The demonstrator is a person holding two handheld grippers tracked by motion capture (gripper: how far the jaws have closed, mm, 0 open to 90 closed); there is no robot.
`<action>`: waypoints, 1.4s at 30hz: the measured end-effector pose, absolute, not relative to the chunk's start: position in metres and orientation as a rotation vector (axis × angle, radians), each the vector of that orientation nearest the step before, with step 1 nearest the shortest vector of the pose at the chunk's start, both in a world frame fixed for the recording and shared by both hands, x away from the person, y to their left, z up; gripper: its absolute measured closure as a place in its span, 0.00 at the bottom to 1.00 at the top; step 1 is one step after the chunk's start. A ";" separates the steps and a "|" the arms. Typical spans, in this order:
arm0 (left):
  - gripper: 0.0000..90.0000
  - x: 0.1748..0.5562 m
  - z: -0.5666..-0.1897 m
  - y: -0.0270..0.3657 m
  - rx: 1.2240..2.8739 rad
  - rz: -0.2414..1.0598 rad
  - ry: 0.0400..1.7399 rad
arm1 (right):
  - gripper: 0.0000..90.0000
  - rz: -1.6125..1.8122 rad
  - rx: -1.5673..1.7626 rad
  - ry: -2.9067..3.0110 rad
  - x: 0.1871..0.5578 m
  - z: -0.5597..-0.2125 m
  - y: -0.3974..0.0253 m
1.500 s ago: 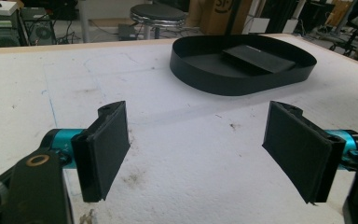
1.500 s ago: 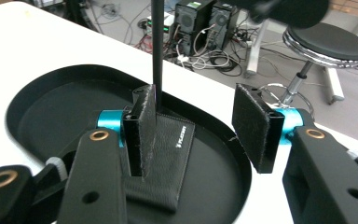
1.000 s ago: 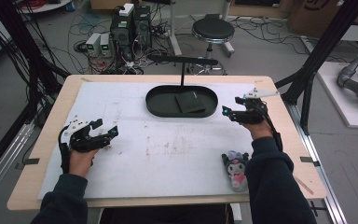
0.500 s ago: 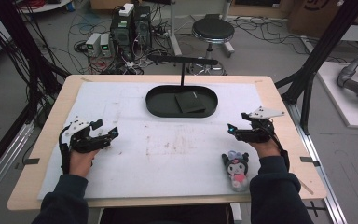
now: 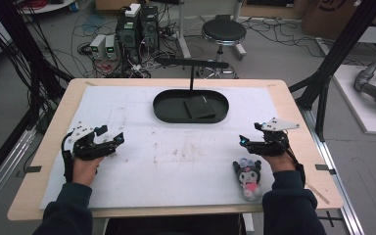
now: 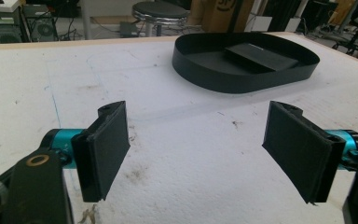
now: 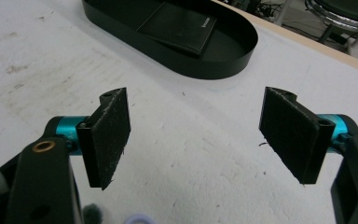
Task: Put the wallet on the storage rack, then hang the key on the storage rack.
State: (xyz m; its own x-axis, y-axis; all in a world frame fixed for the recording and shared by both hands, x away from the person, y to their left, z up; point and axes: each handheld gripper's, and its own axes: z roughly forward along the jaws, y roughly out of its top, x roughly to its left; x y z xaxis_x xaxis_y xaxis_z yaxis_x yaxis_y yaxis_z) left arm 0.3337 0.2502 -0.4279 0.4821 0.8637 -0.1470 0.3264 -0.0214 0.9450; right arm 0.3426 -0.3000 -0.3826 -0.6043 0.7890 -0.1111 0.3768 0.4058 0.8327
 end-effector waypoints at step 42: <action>0.26 0.333 -0.427 0.248 1.606 0.594 1.037 | 0.50 1.095 1.106 2.319 0.300 -0.396 -0.316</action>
